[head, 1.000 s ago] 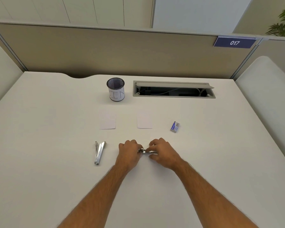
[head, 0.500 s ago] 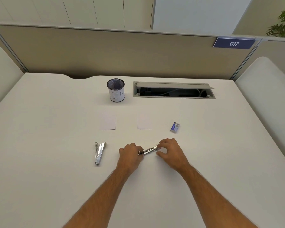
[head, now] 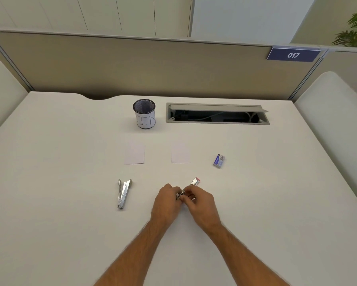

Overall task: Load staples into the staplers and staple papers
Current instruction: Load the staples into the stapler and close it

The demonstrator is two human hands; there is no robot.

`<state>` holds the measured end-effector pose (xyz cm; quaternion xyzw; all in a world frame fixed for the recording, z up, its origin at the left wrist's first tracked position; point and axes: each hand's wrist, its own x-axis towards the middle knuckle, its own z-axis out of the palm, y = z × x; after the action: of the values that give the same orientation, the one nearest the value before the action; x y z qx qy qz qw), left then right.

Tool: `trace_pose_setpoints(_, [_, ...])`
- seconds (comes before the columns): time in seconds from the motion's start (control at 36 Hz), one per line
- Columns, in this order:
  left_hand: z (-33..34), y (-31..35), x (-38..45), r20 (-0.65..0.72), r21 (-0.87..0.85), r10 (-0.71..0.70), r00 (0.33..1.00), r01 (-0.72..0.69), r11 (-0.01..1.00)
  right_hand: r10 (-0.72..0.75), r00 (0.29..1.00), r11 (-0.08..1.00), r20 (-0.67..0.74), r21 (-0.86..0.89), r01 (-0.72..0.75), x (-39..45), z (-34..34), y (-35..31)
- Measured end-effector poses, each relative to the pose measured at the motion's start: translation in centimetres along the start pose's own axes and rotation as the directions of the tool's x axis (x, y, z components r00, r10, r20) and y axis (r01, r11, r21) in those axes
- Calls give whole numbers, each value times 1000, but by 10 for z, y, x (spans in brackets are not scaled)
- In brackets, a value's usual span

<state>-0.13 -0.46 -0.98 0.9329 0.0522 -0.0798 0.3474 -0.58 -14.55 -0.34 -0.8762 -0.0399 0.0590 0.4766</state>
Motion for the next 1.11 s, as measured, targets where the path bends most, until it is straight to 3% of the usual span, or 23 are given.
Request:
trace_pose_setpoints(0.19, [5,-2,1,-19,-27,-27,999,26,999,-56,997,983,-53,-176,46,3,4,-3])
trace_pose_setpoints(0.42, [11,-3,-1,-15,-37,-52,999,51,998,74,991,977,-112,-192,-95,18,1,-7])
trace_pose_setpoints(0.75, [11,3,-4,-16,-5,-93,996,93,996,34,999,825,-4,-564,-30,19,2,-9])
trace_pose_setpoints(0.81, [11,4,-5,-10,3,-94,996,94,996,74,997,850,-36,-521,-82,21,3,-11])
trace_pose_setpoints(0.92, [10,7,-6,9,7,-101,995,101,995,244,953,940,-179,-199,-277,29,1,-18])
trace_pose_setpoints(1.11, [5,16,-5,21,6,-154,988,154,988,427,881,904,-204,107,-414,32,-3,-23])
